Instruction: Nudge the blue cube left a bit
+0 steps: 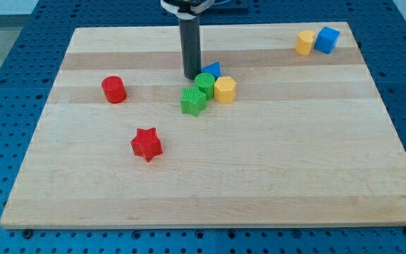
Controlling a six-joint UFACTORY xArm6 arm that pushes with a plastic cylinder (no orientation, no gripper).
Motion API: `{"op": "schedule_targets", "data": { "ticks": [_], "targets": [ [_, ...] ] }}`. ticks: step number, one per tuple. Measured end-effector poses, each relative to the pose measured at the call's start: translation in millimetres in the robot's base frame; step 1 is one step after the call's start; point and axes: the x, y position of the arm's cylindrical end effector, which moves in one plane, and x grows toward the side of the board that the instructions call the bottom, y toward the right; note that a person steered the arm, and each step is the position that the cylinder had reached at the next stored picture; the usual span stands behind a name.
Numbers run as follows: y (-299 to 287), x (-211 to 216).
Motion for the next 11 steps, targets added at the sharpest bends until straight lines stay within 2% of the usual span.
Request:
{"op": "schedule_targets", "data": {
  "ticks": [2,4,5,6,11],
  "targets": [
    [20.3,-39.2],
    [97.8,-42.3],
    [117.8,-30.3],
    [119.4,-11.0],
    [76.6,-8.9]
  ]
}}
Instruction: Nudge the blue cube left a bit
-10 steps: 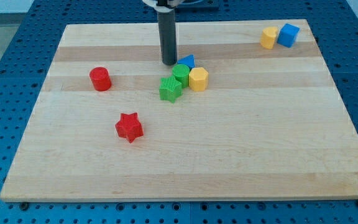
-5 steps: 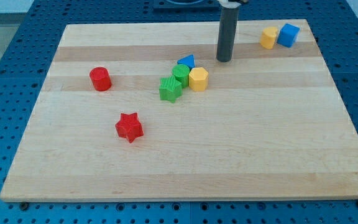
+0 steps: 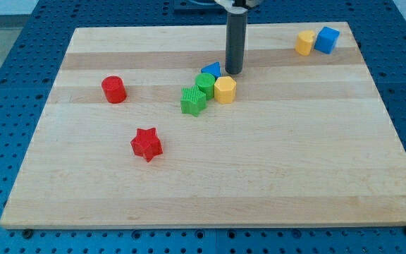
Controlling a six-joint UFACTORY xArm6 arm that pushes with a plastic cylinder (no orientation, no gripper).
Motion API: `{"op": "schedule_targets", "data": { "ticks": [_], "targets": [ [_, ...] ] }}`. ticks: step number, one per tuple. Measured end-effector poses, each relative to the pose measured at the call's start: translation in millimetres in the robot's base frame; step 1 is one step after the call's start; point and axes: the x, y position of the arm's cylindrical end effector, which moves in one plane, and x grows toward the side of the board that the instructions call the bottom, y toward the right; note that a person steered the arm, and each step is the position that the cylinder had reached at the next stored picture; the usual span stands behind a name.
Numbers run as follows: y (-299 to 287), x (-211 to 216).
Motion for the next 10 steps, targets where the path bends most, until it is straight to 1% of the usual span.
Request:
{"op": "schedule_targets", "data": {
  "ticks": [3,8,9,10],
  "targets": [
    [-24.3,0.0],
    [-15.3,0.0],
    [-4.1,-3.6],
    [-3.8,-21.3]
  ]
}}
